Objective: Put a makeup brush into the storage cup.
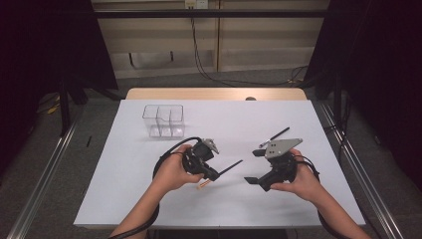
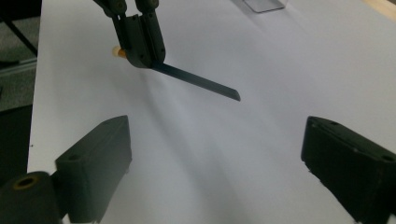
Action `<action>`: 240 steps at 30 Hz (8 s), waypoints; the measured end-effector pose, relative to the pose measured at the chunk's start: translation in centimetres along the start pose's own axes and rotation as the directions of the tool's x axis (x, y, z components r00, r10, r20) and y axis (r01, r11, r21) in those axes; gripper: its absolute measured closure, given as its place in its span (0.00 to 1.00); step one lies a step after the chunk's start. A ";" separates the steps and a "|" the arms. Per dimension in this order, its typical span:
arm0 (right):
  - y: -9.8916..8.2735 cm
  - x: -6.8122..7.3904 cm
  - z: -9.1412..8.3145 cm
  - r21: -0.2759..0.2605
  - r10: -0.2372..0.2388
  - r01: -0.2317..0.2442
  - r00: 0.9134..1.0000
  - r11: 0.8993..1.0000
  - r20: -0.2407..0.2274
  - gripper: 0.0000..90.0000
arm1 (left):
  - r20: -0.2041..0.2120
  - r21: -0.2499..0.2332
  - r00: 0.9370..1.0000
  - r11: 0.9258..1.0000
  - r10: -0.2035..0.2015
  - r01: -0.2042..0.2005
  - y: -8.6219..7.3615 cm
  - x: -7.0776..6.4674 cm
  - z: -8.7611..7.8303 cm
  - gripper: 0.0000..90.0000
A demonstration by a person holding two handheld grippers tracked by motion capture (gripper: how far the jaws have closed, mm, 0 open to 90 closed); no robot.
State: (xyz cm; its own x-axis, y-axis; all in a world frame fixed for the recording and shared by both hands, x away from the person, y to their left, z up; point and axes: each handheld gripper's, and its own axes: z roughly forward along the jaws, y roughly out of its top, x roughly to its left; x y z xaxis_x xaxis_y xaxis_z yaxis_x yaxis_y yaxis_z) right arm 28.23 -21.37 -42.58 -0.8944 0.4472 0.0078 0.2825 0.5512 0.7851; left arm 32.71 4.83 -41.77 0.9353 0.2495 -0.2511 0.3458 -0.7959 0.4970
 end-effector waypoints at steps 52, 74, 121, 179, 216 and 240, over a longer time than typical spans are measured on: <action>4.6 0.4 3.2 0.216 -0.243 0.288 0.946 0.933 -0.214 0.74 | 0.064 -0.024 0.997 0.999 0.040 -0.039 0.6 -0.8 -0.2 0.93; 3.5 1.2 3.6 0.243 -0.266 0.328 0.930 0.913 -0.254 0.95 | 0.144 -0.146 0.990 0.989 0.012 0.009 0.0 0.3 -1.7 0.90; -0.8 -0.3 2.0 -0.106 0.101 -0.114 0.988 0.988 -0.120 0.95 | 0.020 -0.459 1.000 0.889 0.024 -0.012 -1.3 1.8 -2.3 0.08; 0.5 1.1 4.1 -0.344 0.210 -0.227 0.974 0.911 -0.086 0.94 | 0.106 -0.736 0.994 0.669 -0.038 0.104 -2.0 1.8 -2.1 0.82; 1.6 1.6 6.1 -0.330 0.216 -0.232 0.973 0.915 -0.083 0.94 | 0.079 -0.788 0.995 0.608 -0.056 0.097 -2.0 1.4 -1.8 0.91; 1.8 1.7 6.1 -0.356 0.205 -0.225 0.974 0.907 -0.093 0.86 | 0.032 -0.808 0.999 0.587 -0.042 0.051 -2.1 1.2 -2.3 0.92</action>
State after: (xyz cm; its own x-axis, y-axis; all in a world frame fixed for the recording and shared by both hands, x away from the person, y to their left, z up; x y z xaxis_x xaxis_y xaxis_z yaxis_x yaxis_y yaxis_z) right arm 29.32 -15.29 -44.89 -0.8457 0.4835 0.2260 0.3336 0.1483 0.9310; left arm 33.31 8.07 -41.25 0.9168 0.2654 -0.2983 0.3117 -0.0091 0.9501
